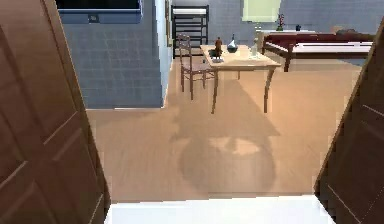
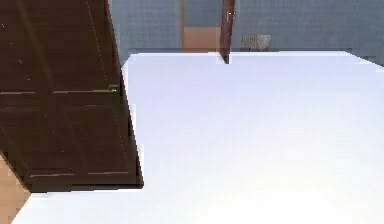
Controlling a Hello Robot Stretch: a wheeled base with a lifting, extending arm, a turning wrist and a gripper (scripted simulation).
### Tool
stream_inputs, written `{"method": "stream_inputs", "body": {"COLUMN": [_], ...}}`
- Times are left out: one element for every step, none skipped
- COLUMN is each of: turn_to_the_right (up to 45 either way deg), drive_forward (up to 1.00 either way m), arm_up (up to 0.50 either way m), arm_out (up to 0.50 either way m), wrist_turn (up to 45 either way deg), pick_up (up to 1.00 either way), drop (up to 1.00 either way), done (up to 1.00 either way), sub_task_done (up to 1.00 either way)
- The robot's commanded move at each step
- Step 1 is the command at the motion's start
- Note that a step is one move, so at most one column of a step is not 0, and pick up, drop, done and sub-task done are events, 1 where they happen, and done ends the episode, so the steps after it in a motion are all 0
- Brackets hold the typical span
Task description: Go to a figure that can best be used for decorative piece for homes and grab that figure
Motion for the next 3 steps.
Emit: {"method": "stream_inputs", "body": {"turn_to_the_right": [0.0, -3.0, 0.0], "drive_forward": [1.00, 0.00, 1.00], "arm_up": [0.00, 0.00, 0.00], "arm_out": [0.00, 0.00, 0.00], "wrist_turn": [0.0, 0.0, 0.0], "pick_up": [0.00, 0.00, 0.00], "drop": [0.00, 0.00, 0.00], "done": [0.00, 0.00, 0.00], "sub_task_done": [0.00, 0.00, 0.00]}}
